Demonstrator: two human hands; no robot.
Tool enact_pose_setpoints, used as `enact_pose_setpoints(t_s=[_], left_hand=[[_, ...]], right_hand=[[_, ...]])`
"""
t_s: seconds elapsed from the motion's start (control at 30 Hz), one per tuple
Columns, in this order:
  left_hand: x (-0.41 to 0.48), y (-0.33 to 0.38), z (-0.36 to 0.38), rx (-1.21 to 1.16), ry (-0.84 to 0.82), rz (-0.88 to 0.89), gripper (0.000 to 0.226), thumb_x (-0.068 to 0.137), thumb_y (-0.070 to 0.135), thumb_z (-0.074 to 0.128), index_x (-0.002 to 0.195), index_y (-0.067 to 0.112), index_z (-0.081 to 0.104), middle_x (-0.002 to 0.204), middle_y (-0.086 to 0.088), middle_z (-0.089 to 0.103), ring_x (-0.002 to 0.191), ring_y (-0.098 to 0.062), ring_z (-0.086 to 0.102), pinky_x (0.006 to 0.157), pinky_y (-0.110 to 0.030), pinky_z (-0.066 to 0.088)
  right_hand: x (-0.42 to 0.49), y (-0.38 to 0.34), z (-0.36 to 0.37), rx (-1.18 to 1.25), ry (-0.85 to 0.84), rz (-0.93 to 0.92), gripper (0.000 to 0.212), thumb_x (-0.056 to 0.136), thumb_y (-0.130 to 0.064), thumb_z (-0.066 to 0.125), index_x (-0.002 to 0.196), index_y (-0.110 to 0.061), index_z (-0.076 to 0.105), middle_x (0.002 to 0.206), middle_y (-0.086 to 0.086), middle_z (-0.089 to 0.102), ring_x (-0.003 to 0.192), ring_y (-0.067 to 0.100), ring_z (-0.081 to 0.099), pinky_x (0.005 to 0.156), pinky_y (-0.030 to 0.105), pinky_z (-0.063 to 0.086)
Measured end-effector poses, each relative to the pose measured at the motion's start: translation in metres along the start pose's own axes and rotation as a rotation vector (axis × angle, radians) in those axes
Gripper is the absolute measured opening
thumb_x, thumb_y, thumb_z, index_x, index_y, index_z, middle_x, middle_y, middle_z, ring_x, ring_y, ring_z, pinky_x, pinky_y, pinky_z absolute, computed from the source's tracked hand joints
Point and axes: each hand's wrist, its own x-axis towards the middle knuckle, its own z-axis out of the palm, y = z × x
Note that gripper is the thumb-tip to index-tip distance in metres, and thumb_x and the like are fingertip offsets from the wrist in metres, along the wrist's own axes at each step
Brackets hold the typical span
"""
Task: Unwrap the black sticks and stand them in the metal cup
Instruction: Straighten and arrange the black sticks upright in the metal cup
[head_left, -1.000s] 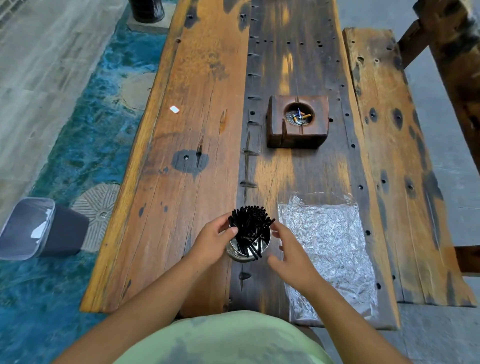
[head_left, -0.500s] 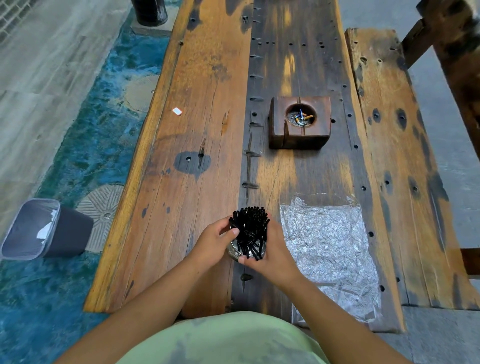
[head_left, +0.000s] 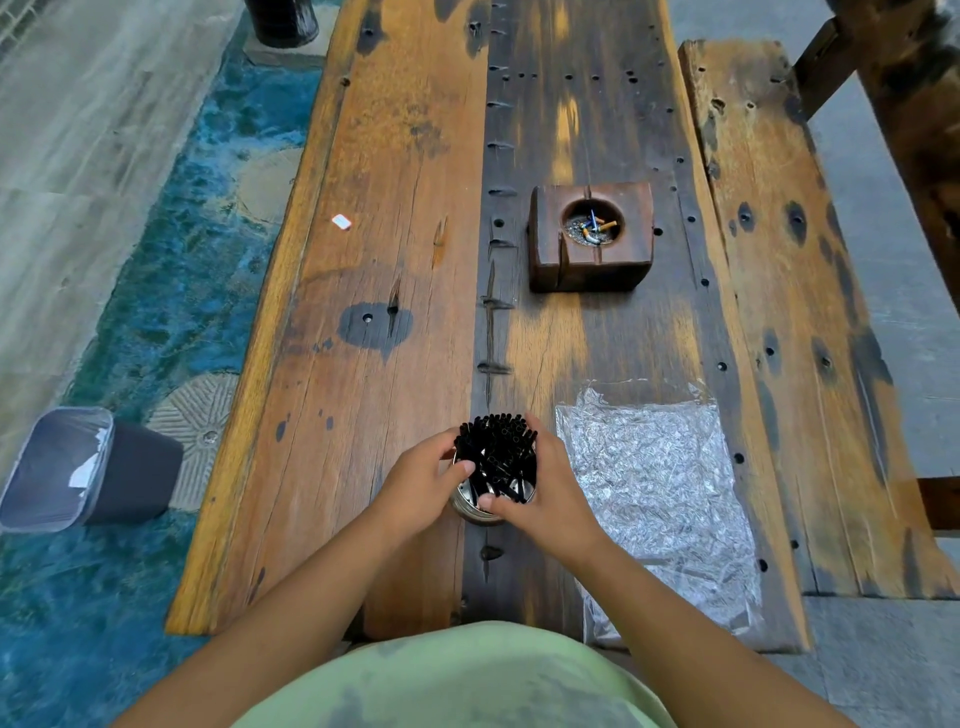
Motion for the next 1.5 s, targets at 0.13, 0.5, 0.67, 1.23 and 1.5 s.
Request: enact_pose_setpoints(t_s=[0.13,0.5,0.67,1.23,1.5], left_hand=[[0.002,0.003,-0.004,0.026,-0.05,0.012,0.049,0.094,0.014,0.061,0.139,0.032,0.053,0.132,0.021,0.06,0.12,0.016,0.049,0.102,-0.021,0.044],[0.022,0.01,-0.004,0.048,-0.162,-0.01,0.061,0.082,0.014,0.072,0.137,0.033,0.053,0.12,0.011,0.068,0.113,-0.006,0.062,0.098,-0.028,0.05],[0.029,0.019,0.002,0.056,-0.051,0.01,0.022,0.087,0.014,0.068,0.105,0.028,0.067,0.09,0.009,0.072,0.083,-0.004,0.066,0.072,-0.019,0.049],[0.018,0.005,0.002,-0.097,-0.072,-0.075,0.062,0.087,0.023,0.073,0.142,0.034,0.047,0.133,0.018,0.061,0.125,0.002,0.052,0.107,-0.024,0.039],[0.033,0.011,0.013,0.038,-0.111,-0.109,0.045,0.091,0.016,0.066,0.133,0.026,0.053,0.118,0.006,0.067,0.115,-0.013,0.061,0.099,-0.025,0.046]], right_hand=[[0.008,-0.004,-0.01,-0.039,0.017,0.015,0.1,0.078,-0.038,0.083,0.156,-0.021,0.023,0.148,-0.002,0.033,0.13,0.0,0.032,0.106,0.012,0.025],[0.037,-0.022,-0.02,-0.077,-0.054,-0.011,0.068,0.079,-0.036,0.081,0.139,-0.022,0.053,0.13,-0.001,0.057,0.12,0.013,0.054,0.103,0.031,0.044],[0.038,-0.028,-0.017,-0.088,0.009,-0.027,0.035,0.084,-0.034,0.076,0.117,-0.024,0.069,0.101,-0.008,0.07,0.092,0.005,0.064,0.078,0.019,0.049],[0.018,0.002,-0.023,0.011,-0.008,0.104,0.094,0.075,-0.065,0.073,0.153,-0.03,0.036,0.147,-0.008,0.053,0.134,0.009,0.051,0.112,0.042,0.043],[0.036,0.0,-0.018,-0.137,-0.05,0.027,0.074,0.087,-0.059,0.059,0.149,-0.022,0.042,0.143,0.0,0.051,0.133,0.012,0.047,0.112,0.04,0.041]])
